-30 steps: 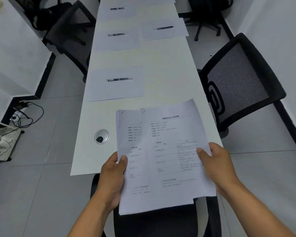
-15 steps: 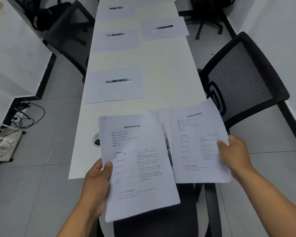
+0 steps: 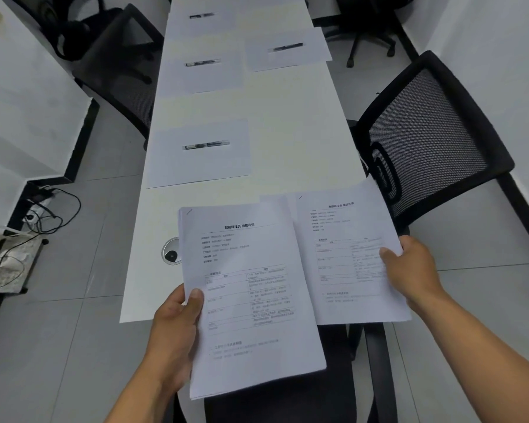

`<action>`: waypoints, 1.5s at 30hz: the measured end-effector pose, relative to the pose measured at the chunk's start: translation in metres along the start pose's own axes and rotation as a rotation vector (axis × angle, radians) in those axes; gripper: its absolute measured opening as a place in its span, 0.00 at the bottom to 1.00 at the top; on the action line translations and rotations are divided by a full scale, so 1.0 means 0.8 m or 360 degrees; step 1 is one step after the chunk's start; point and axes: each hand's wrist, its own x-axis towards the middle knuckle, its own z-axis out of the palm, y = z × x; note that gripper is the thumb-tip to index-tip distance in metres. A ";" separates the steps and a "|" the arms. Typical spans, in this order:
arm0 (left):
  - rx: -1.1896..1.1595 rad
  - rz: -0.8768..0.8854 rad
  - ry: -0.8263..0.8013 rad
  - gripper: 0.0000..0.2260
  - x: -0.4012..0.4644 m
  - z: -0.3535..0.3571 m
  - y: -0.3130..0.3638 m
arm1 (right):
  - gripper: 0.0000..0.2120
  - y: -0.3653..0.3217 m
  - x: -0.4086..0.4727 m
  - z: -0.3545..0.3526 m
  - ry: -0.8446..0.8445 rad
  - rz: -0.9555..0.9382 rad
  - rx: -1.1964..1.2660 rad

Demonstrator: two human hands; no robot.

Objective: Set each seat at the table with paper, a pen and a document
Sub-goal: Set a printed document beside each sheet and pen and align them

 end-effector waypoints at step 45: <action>-0.0069 0.0430 -0.0157 0.11 -0.154 0.041 0.098 | 0.06 -0.190 -0.232 -0.055 -0.0661 -0.0223 0.0661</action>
